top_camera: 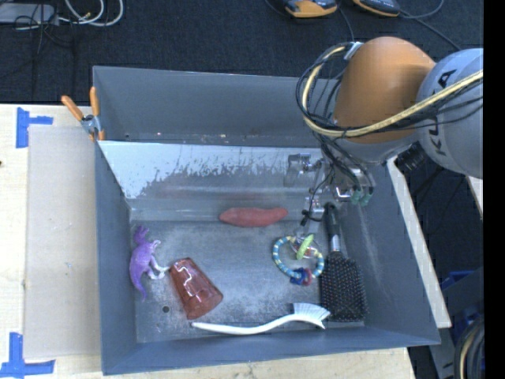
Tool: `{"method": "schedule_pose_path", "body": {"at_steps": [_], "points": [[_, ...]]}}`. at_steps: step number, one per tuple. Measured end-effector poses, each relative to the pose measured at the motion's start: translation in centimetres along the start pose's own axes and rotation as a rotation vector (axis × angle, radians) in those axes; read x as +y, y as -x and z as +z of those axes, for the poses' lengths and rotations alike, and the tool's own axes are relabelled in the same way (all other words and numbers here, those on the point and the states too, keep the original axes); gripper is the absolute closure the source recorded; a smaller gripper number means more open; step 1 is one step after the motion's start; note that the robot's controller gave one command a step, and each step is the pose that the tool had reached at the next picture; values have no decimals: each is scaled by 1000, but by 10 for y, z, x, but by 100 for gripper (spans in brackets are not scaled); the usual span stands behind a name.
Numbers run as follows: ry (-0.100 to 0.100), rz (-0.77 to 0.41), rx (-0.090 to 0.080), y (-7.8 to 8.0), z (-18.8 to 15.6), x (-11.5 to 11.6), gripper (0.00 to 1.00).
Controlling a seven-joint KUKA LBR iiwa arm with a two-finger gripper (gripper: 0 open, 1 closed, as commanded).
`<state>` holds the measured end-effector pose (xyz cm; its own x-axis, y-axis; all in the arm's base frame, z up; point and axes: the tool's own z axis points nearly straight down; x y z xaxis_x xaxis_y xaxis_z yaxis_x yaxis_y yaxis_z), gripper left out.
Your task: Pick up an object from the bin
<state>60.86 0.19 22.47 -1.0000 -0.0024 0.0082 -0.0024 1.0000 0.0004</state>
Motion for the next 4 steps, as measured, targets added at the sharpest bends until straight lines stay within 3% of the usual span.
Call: {"method": "schedule_pose_path", "body": {"at_steps": [1,2,3,4], "points": [[0,0,-7,1,-5,0,0],[0,19,-10,-7,43,13,0],[1,115,-7,-56,112,31,0],[3,84,-3,-58,123,-4,0]]}}
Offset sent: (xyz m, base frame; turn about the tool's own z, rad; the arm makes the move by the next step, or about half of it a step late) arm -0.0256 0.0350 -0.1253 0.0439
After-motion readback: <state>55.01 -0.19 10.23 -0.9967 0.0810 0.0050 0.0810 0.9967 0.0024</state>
